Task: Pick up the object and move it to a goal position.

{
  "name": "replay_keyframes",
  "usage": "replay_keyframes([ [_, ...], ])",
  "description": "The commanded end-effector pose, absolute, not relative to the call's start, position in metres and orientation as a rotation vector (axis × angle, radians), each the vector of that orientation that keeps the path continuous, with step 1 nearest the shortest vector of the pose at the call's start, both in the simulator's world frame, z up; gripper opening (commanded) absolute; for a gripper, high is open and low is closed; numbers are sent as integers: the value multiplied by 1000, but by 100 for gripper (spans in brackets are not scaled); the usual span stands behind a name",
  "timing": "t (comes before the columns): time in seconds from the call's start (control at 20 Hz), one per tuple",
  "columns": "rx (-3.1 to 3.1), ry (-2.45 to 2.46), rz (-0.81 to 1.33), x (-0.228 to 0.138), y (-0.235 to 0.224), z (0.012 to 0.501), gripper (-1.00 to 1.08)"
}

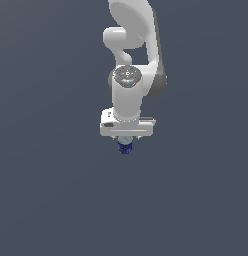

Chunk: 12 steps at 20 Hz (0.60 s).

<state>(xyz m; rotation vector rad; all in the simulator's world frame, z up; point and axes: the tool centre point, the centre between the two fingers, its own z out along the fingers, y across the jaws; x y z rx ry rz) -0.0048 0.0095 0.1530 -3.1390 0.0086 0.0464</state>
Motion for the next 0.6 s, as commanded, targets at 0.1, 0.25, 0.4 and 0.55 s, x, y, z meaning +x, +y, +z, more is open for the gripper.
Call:
replay_keyframes([
  [0.1, -3138, 18, 47, -5, 7, 153, 100],
  [0.25, -3134, 64, 53, -7, -6, 152, 100],
  [0.4, -3129, 114, 58, -10, -19, 150, 100],
  [0.55, -3128, 122, 59, -11, -21, 150, 100],
])
